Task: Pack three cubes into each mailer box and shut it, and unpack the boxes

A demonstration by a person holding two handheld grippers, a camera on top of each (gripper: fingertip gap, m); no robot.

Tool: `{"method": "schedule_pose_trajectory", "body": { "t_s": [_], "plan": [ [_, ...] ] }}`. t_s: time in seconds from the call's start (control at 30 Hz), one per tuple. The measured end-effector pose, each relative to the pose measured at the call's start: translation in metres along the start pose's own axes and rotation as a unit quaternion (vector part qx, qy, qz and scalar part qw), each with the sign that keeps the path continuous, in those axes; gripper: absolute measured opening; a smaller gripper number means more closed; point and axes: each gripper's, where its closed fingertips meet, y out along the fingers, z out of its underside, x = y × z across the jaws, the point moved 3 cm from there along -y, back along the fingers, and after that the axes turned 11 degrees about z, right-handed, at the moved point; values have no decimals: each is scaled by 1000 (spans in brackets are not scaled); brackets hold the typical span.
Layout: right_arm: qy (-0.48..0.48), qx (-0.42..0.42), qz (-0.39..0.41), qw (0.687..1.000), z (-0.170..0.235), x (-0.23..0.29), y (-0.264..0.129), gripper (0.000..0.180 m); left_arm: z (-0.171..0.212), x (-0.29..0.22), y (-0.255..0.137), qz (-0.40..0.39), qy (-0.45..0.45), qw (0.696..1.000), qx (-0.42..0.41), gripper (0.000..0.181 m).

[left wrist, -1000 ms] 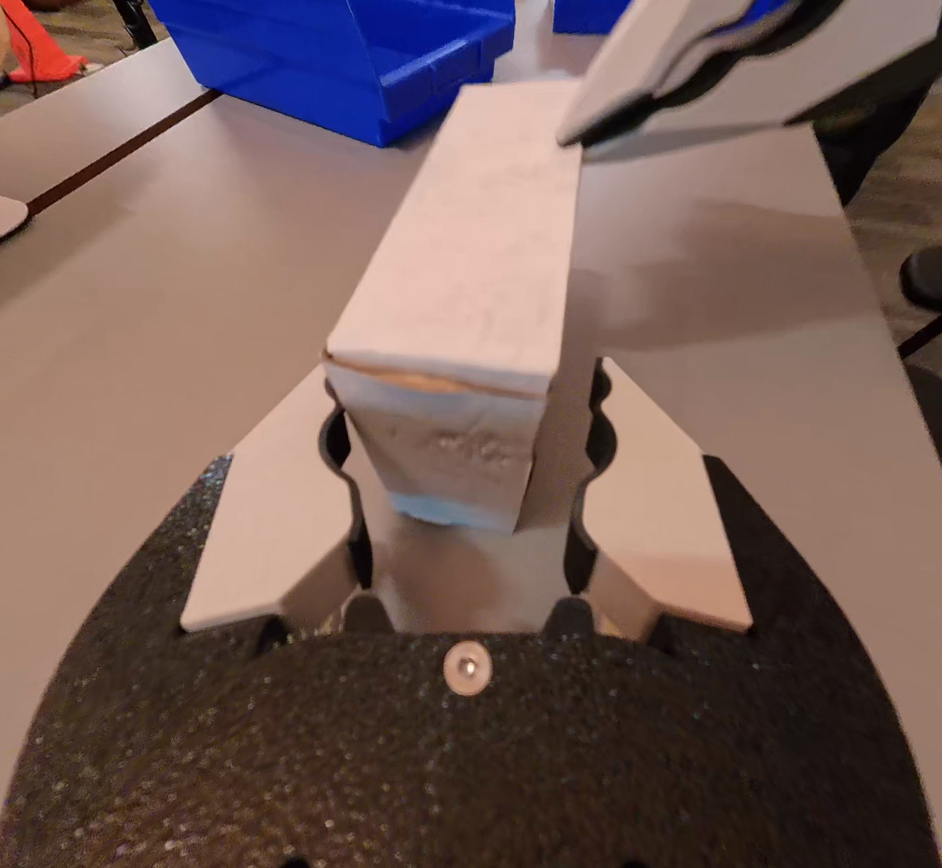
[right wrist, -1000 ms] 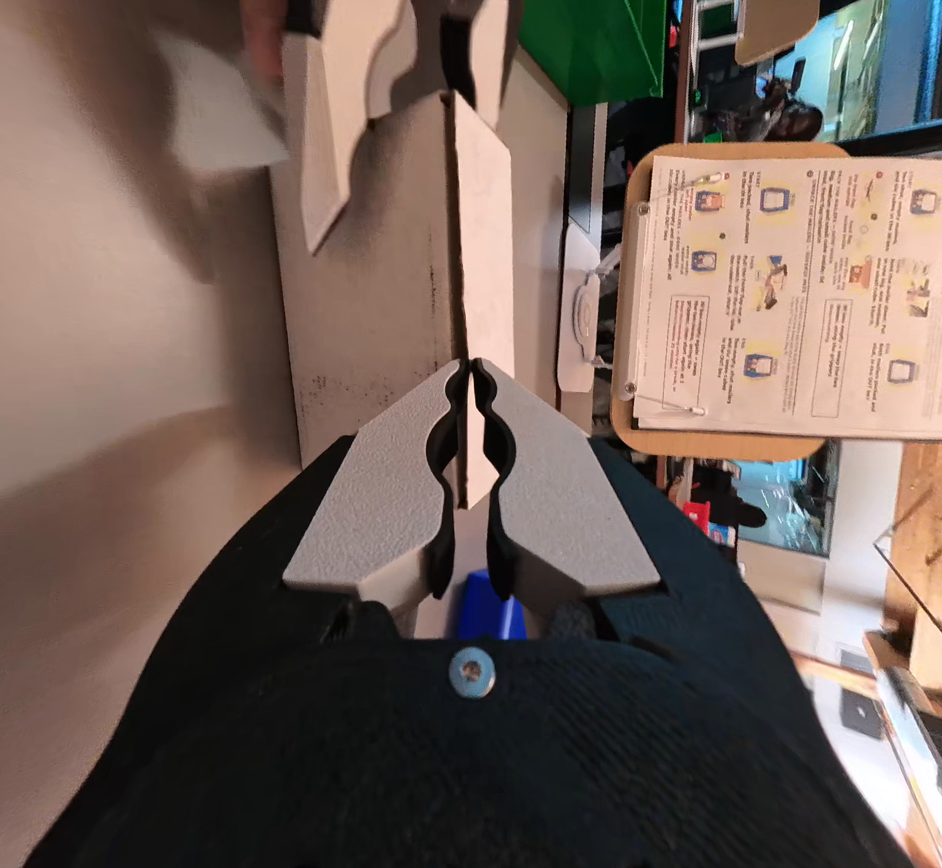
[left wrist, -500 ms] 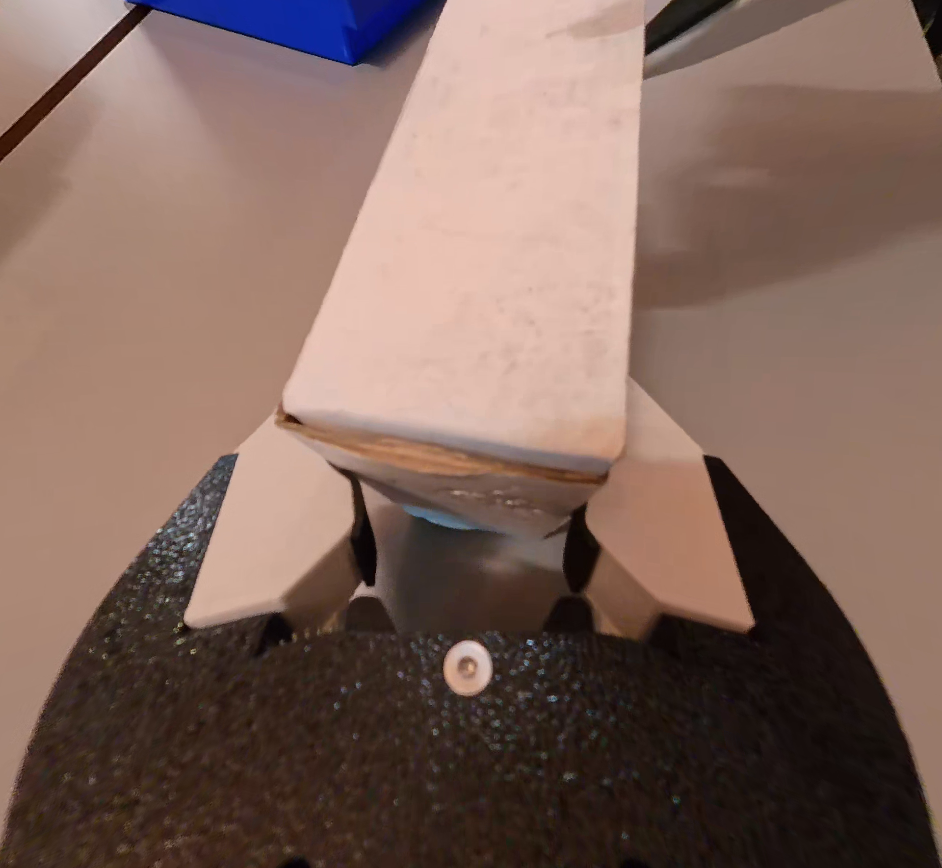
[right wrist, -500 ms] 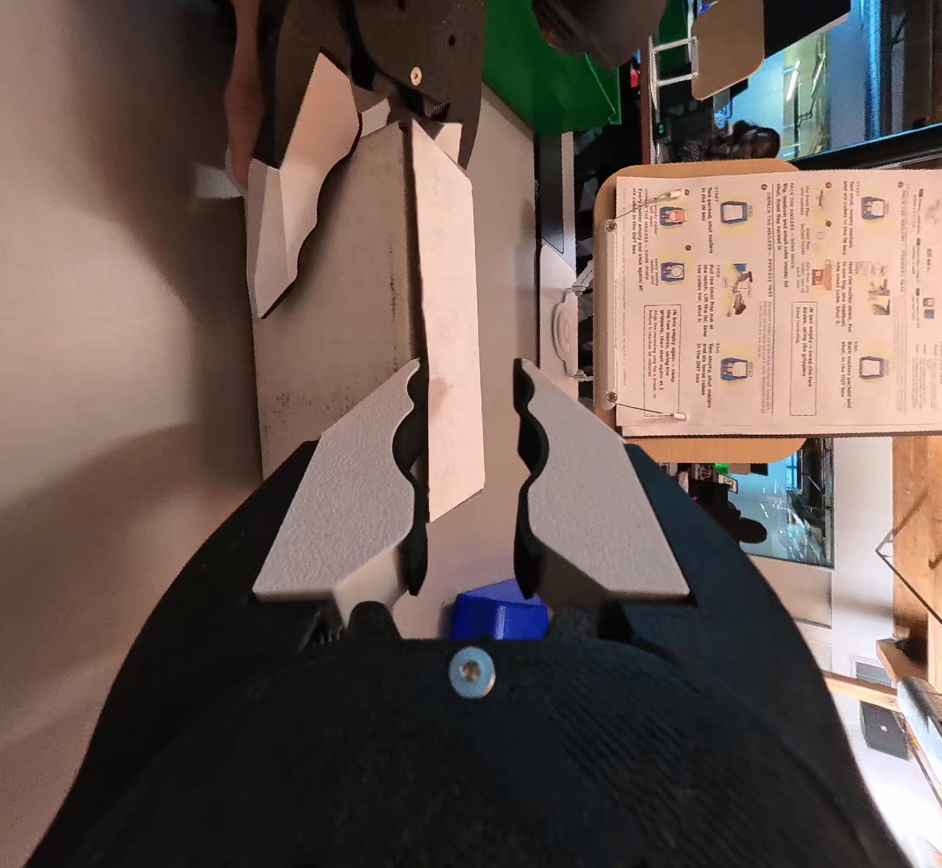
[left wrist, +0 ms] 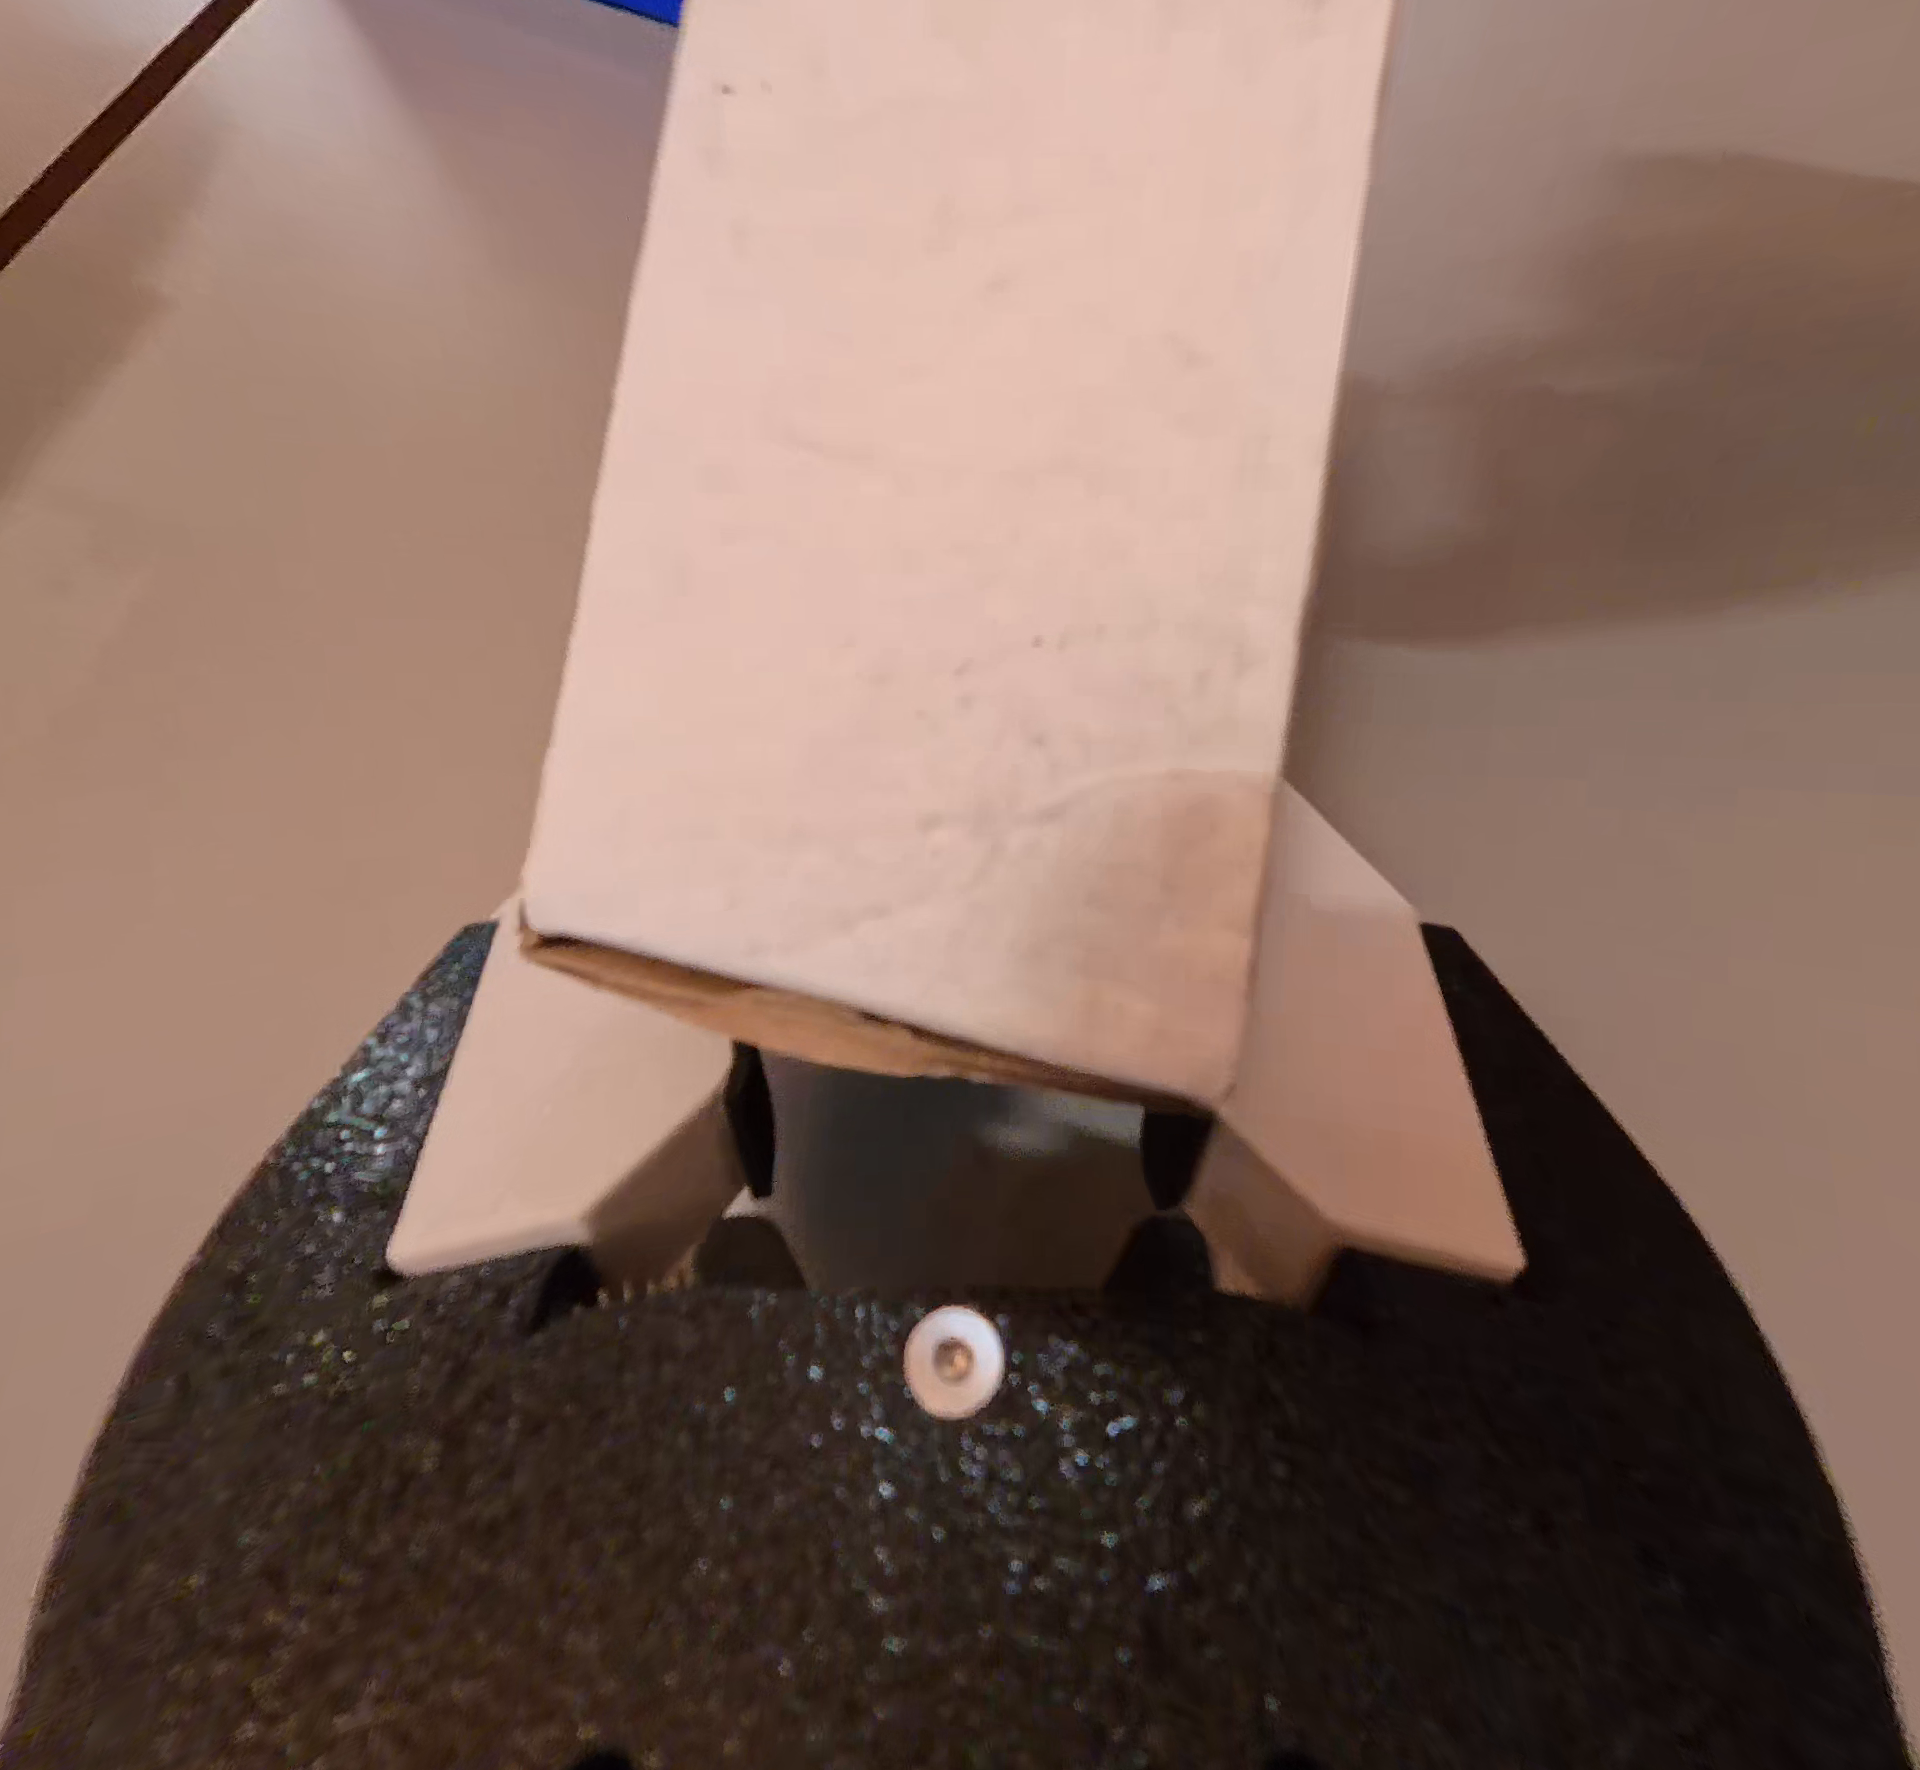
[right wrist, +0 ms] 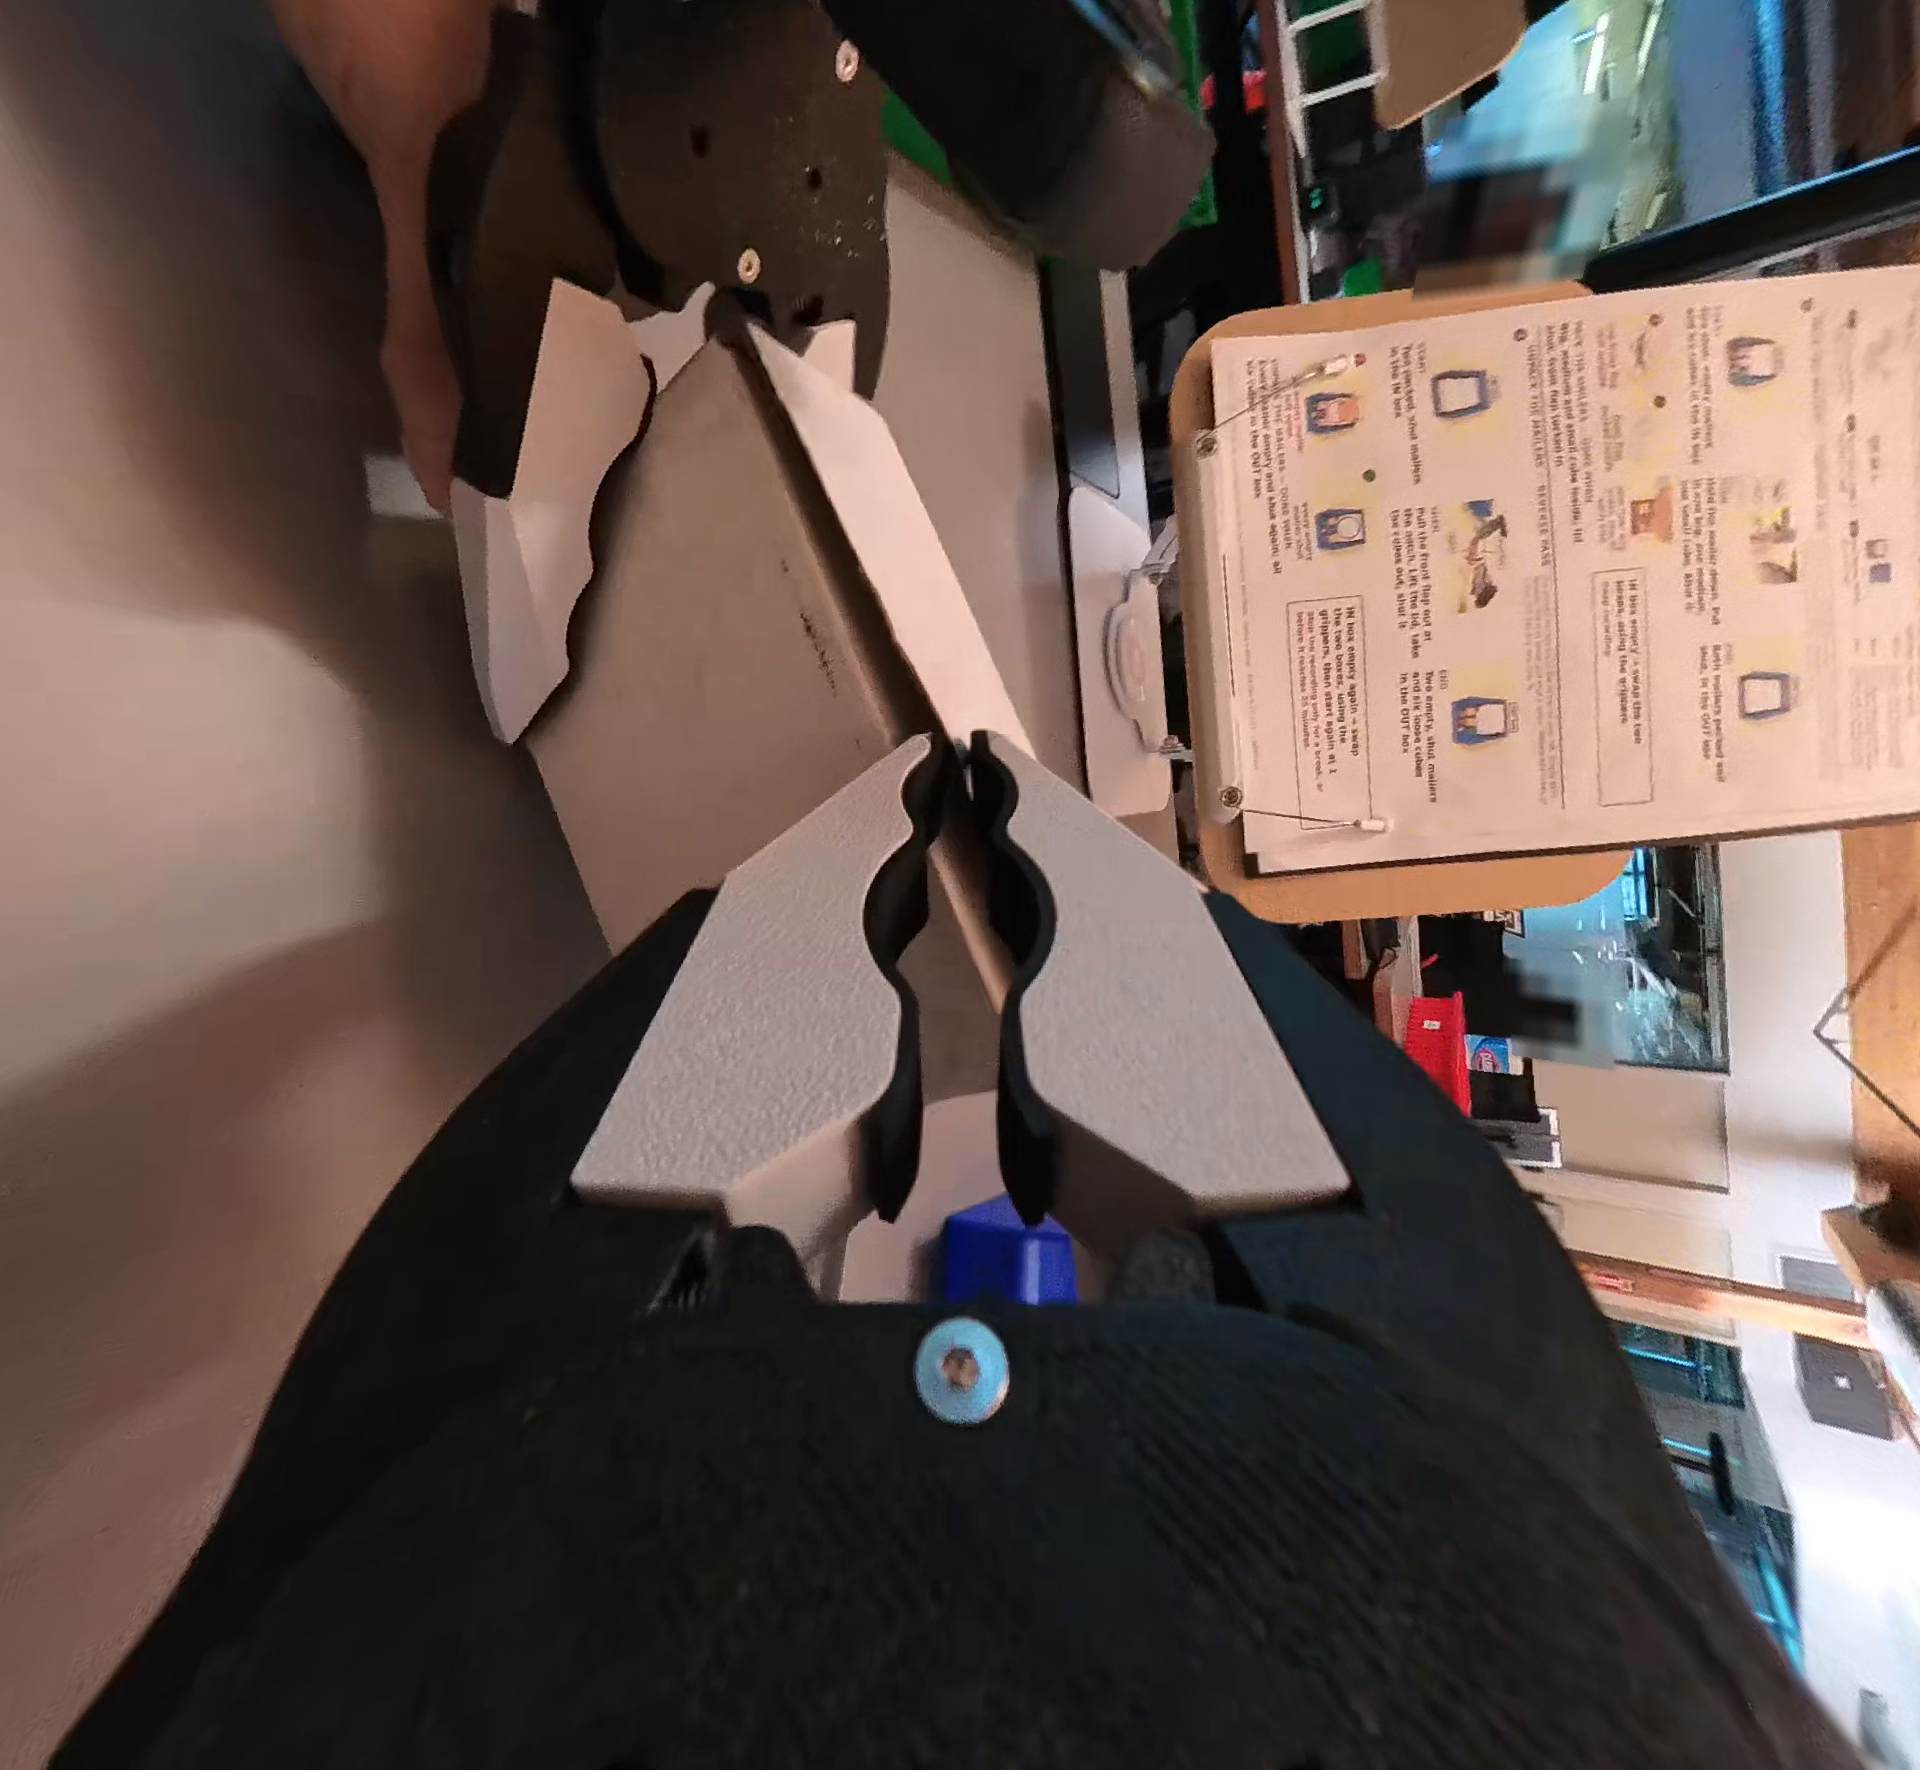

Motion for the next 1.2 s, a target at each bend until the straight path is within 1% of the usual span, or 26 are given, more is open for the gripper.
{"method": "schedule_pose_trajectory", "body": {
  "t_s": [0.1, 0.17, 0.2, 0.27, 0.43, 0.47, 0.53, 0.57, 0.6, 0.63, 0.7, 0.77, 0.8, 0.83, 0.87, 0.93, 0.97, 1.03, 1.07, 1.2],
  "plan": [
    [-10, 12, -16, 1000, 10, 6, -3, 2, -7, 0, 0, -4, 9, 1000, -18, 92],
    [-20, 24, -48, 998, 19, 19, -5, 2, -13, 1, -1, -1, 10, 999, -41, 99],
    [-16, 13, -35, 999, 18, 19, -5, 2, -15, 1, -1, 6, 10, 999, -48, 101],
    [-6, 5, -33, 999, 19, 20, -6, 2, -18, -1, 0, 24, 16, 998, -60, 108],
    [4, 4, -64, 998, 19, 18, -6, 4, -25, 1, 2, 29, 33, 996, -76, 102],
    [2, -1, -60, 998, 16, 16, -5, 11, -25, -1, 2, 30, 39, 996, -74, 98],
    [-18, -3, -23, 1000, 14, 6, -2, 36, -25, 0, 3, 30, 36, 996, -70, 92],
    [-27, -5, -12, 1000, 13, 2, -2, 45, -24, 0, 3, 30, 35, 996, -70, 91],
    [-30, -6, -20, 999, 13, 3, -1, 44, -24, 0, 3, 31, 35, 997, -69, 91],
    [-34, -6, -40, 999, 13, 7, -1, 34, -24, 0, 3, 33, 33, 997, -69, 90],
    [-52, -2, -77, 996, 14, 17, -1, 6, -24, 0, 3, 30, 31, 997, -67, 90],
    [-70, 2, -51, 996, 14, 14, 2, 2, -23, 1, 3, 24, 29, 997, -63, 89],
    [-59, 2, -34, 998, 13, 10, 3, 0, -23, 1, 3, 21, 32, 997, -62, 88],
    [-33, 1, 9, 999, 14, -3, 5, 0, -24, -2, 4, 20, 47, 997, -58, 88],
    [-9, 1, 41, 999, 16, -16, 5, 5, -24, -5, 6, 16, 63, 997, -45, 88],
    [39, 13, -13, 999, 19, -18, 4, 5, -24, -4, 8, 14, 50, 998, -34, 89],
    [27, 16, -44, 999, 18, -14, 2, 2, -24, -2, 8, 14, 40, 998, -38, 90],
    [-15, 18, -39, 999, 18, -13, 5, 2, -24, -1, 8, 11, 31, 998, -44, 90],
    [-20, 17, -36, 999, 18, -13, 6, 2, -24, 0, 8, 10, 30, 998, -47, 90],
    [2, 2, -59, 998, 18, -17, 9, 2, -25, 0, 8, 7, 33, 998, -62, 91]
  ]
}}
